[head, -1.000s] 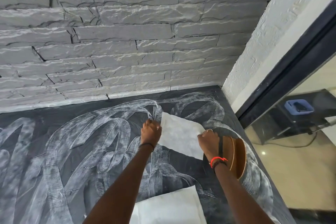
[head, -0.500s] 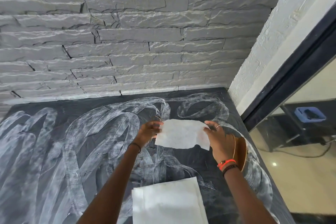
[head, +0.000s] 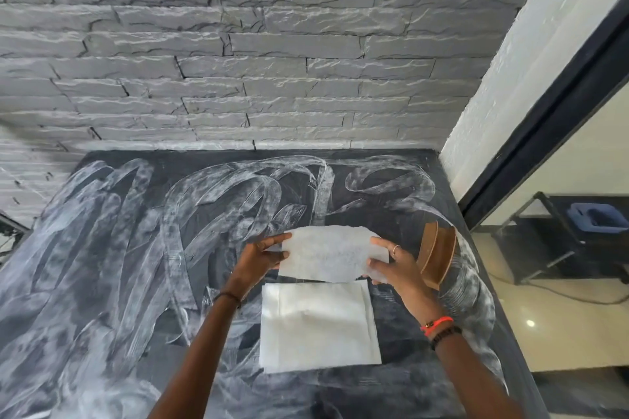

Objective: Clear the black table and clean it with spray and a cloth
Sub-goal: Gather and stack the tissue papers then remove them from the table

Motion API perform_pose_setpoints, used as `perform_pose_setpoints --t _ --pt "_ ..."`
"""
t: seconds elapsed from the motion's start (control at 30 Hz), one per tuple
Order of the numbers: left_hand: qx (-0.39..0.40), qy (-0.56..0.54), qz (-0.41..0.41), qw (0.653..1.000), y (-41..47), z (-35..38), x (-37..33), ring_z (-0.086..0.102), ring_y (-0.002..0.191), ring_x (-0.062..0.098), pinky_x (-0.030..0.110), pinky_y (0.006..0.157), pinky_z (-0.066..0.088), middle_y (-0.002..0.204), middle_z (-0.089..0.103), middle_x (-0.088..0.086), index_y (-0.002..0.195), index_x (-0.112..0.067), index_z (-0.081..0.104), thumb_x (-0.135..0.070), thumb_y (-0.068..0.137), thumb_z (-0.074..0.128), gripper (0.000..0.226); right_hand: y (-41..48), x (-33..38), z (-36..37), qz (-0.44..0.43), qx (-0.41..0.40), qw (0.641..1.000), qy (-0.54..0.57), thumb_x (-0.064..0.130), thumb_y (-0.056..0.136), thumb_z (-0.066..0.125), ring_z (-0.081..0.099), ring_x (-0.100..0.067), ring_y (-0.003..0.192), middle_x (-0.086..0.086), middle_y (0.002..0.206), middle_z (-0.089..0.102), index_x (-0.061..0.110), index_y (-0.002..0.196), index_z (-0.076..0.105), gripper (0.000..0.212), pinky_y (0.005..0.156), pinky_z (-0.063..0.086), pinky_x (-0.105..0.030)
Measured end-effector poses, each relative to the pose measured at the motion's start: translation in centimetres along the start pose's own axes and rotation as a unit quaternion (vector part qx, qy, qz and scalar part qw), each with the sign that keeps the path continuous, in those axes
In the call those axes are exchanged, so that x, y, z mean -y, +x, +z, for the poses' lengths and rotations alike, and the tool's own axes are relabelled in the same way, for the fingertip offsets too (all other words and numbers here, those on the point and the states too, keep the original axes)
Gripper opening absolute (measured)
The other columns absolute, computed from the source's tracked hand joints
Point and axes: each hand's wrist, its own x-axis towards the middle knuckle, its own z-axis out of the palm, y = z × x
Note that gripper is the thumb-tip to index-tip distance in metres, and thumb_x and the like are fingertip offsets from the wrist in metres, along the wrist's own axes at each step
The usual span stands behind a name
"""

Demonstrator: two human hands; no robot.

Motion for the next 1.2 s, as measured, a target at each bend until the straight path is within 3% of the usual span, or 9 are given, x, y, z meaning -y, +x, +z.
perform_pose_setpoints --t 0.23,0.43,0.53,0.63,0.77,0.83,0.93,1.03,1.2 --pt "-0.033 0.052 0.01 0.998 -6.7 -0.3 4.3 0.052 0.078 0.016 0.033 0.075 0.054 0.1 0.064 0.004 0.122 -0.022 0.06 0.003 0.083 0.067 0.047 -4.1 -2.7 0.7 0.007 0.087 0.995 -0.053 -0.005 0.082 0.064 0.067 -0.013 0.064 -0.012 0.129 0.052 0.014 0.136 0.046 0.06 0.056 0.057 -0.032" --pt "-0.041 0.117 -0.007 0.992 -9.6 0.5 10.0 0.033 0.055 0.008 0.026 0.061 0.031 0.056 0.045 -0.004 0.107 -0.054 0.063 -0.004 0.083 0.07 0.056 -4.9 -7.0 2.0 0.037 0.103 0.985 -0.135 -0.003 0.08 0.065 0.068 -0.021 0.064 -0.009 0.144 0.04 0.018 0.141 0.037 0.07 0.045 0.051 -0.027" --pt "-0.041 0.136 0.007 0.99 -10.3 1.2 11.5 0.052 0.067 -0.002 0.021 0.066 0.046 0.087 0.061 -0.001 0.1 -0.065 0.059 0.002 0.08 0.071 0.07 -5.3 -7.8 2.4 0.027 0.105 0.976 -0.19 -0.005 0.08 0.063 0.061 -0.016 0.058 -0.007 0.142 0.039 0.017 0.142 0.034 0.071 0.045 0.051 -0.025" --pt "-0.043 0.152 0.025 0.987 -10.4 1.3 12.5 0.062 0.097 0.021 0.036 0.082 0.054 0.113 0.06 0.01 0.098 -0.075 0.05 0.005 0.077 0.072 0.085 -5.5 -8.1 2.7 0.014 0.106 0.967 -0.23 -0.002 0.08 0.063 0.056 -0.013 0.052 -0.005 0.138 0.04 0.021 0.143 0.033 0.074 0.044 0.051 -0.026" --pt "-0.079 0.175 0.006 0.981 -10.3 1.6 11.7 0.064 0.078 0.003 0.011 0.07 0.051 0.119 0.06 0.018 0.122 -0.025 0.06 -0.002 0.077 0.075 0.053 -6.4 -8.0 2.6 -0.011 0.085 0.926 -0.368 0.026 0.079 0.069 0.058 -0.019 0.104 -0.005 0.148 0.025 0.027 0.144 0.03 0.075 0.084 0.05 -0.035" --pt "-0.134 0.183 -0.021 0.974 -9.9 1.8 11.3 0.063 0.071 0.009 0.02 0.067 0.052 0.112 0.064 0.017 0.122 -0.004 0.057 -0.008 0.079 0.075 0.047 -7.3 -7.7 2.8 -0.025 0.012 0.887 -0.462 0.037 0.085 0.062 0.048 -0.022 0.122 -0.006 0.149 0.024 0.025 0.142 0.034 0.065 0.093 0.045 -0.035" --pt "-0.182 0.2 -0.027 0.962 -9.4 1.9 10.3 0.062 0.078 0.02 0.027 0.071 0.047 0.113 0.063 0.02 0.124 0.002 0.052 -0.009 0.081 0.073 0.05 -8.0 -7.5 4.4 -0.154 -0.099 0.837 -0.516 0.03 0.08 0.07 0.053 -0.029 0.115 -0.01 0.131 0.052 0.014 0.119 0.063 0.043 0.085 0.052 -0.039" --pt "-0.172 0.223 -0.015 0.959 -8.1 1.7 9.6 0.054 0.117 0.034 0.042 0.1 0.044 0.13 0.054 0.02 0.136 0.003 0.042 -0.013 0.082 0.072 0.063 -7.7 -8.2 6.7 -0.267 -0.086 0.816 -0.505 0.017 0.064 0.081 0.066 -0.02 0.092 -0.004 0.104 0.068 0.01 0.092 0.074 0.03 0.072 0.057 -0.029" --pt "-0.102 0.345 0.007 0.933 -4.9 1.1 8.3 0.044 0.127 0.036 0.045 0.108 0.036 0.136 0.048 0.017 0.134 -0.006 0.05 -0.028 0.08 0.074 0.063 -7.6 -9.7 10.4 -0.314 -0.007 0.808 -0.499 0.013 0.076 0.068 0.062 -0.017 0.108 -0.005 0.115 0.066 0.009 0.109 0.069 0.033 0.09 0.051 -0.026"
